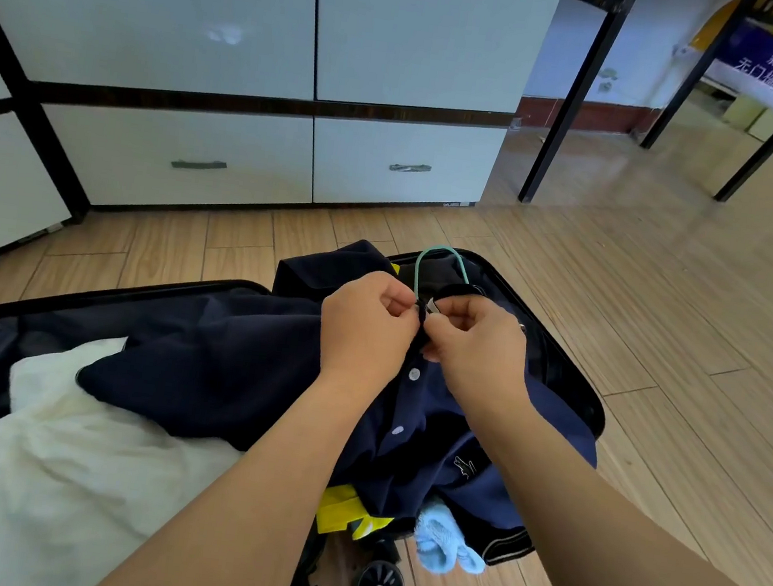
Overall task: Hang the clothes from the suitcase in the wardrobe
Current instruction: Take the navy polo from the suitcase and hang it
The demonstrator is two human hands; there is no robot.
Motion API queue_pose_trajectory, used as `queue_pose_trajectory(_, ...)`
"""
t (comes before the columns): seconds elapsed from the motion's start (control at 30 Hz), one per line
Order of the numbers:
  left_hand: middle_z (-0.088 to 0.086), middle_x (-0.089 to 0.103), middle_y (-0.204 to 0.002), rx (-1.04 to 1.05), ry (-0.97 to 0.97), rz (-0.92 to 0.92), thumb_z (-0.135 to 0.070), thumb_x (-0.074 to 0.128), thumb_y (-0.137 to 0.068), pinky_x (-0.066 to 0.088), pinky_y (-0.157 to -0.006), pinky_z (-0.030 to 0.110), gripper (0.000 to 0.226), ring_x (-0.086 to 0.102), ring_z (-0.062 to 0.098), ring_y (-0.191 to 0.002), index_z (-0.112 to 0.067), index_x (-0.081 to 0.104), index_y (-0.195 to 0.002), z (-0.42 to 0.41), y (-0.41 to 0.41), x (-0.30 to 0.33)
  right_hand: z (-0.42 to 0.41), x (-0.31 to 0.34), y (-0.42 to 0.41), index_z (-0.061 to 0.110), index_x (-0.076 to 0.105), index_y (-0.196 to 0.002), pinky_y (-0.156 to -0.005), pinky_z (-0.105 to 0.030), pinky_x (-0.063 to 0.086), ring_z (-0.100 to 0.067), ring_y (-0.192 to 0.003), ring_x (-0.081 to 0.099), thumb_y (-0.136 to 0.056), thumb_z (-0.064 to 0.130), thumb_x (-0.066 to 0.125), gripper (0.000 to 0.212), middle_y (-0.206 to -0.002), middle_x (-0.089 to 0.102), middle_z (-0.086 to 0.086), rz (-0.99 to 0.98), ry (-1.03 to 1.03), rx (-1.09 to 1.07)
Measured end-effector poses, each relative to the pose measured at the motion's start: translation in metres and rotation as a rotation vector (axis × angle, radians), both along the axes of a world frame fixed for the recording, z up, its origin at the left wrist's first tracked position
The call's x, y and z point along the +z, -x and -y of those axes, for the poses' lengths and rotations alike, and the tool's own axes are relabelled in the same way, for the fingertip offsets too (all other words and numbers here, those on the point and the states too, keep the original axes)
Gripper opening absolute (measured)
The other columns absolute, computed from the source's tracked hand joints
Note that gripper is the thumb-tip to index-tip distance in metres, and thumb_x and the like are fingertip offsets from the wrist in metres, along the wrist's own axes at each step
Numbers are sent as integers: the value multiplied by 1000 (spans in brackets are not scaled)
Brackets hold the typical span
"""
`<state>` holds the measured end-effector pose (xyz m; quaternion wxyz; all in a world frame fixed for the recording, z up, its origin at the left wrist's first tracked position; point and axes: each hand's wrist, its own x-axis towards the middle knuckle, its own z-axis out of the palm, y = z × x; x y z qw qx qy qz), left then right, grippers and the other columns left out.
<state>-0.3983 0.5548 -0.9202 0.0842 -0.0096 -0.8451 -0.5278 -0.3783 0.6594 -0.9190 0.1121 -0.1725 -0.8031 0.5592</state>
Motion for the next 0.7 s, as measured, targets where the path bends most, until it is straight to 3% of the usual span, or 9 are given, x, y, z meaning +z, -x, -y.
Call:
queue_pose_trajectory(0.1, -13, 66, -72, -49, 16, 41, -12, 70, -81, 49, -69, 12, 10, 62, -1, -71, -20, 72, -85, 3, 2, -2, 0, -3, 3, -6, 67, -82, -68, -37, 59, -23, -66, 66, -82, 5, 64, 11, -74, 69, -14, 153, 210, -89)
queue_pose_trajectory(0.17, -11, 67, -76, -122, 95, 40, -11, 68, -81, 51, -72, 16, 13, 62, 3, -74, -22, 72, -83, 3, 0, -3, -1, 2, 2, -6, 65, -78, -61, -32, 59, -25, -64, 66, -79, -2, 61, 5, -76, 67, -19, 265, 373, -87)
queue_pose_trajectory(0.23, -7, 67, -84, -163, 230, 4, -10, 63, -82, 52, -77, 25, 16, 62, 9, -80, -22, 72, -86, 1, 0, -3, -4, 3, 2, -1, 64, -76, -64, -33, 60, -28, -65, 70, -78, -3, 58, 6, -77, 69, -20, 319, 330, -50)
queue_pose_trajectory(0.33, 0, 60, -96, -147, 541, -102, -12, 54, -90, 48, -76, 30, 19, 56, 18, -88, -20, 69, -98, -4, 0, -3, -1, 0, 0, -2, 64, -73, -75, -47, 59, -30, -70, 72, -73, 3, 60, 6, -73, 71, -17, 231, 171, -8)
queue_pose_trajectory(0.4, 1, 59, -98, -137, 607, -148, -12, 52, -92, 47, -77, 30, 19, 55, 20, -89, -17, 67, -101, -4, -1, -6, 4, -2, -5, 10, 64, -69, -76, -45, 59, -25, -71, 71, -74, 7, 64, 6, -70, 72, -9, 172, 3, 40)
queue_pose_trajectory(0.5, -4, 67, -94, -88, 352, -19, -12, 60, -88, 50, -83, 29, 16, 61, 15, -91, -19, 72, -94, 2, 1, -7, 4, -8, -11, 25, 60, -69, -76, -40, 57, -18, -72, 68, -79, 11, 67, 18, -70, 68, 3, 53, -183, 91)
queue_pose_trajectory(0.63, -2, 71, -78, -137, -75, 224, -8, 75, -78, 57, -79, 30, 19, 68, 12, -76, -25, 70, -72, 6, 1, 5, 0, -11, -8, 18, 64, -79, -62, -14, 45, -11, -71, 60, -82, 15, 64, 4, -73, 64, 8, -11, -422, 61)
queue_pose_trajectory(0.7, 3, 70, -72, -180, -193, 303, -3, 75, -77, 59, -73, 29, 22, 67, 14, -68, -23, 69, -69, 4, 0, 11, -3, -9, -5, 16, 67, -82, -61, -10, 40, -9, -72, 59, -82, 14, 65, 3, -74, 64, 8, -13, -411, 21)
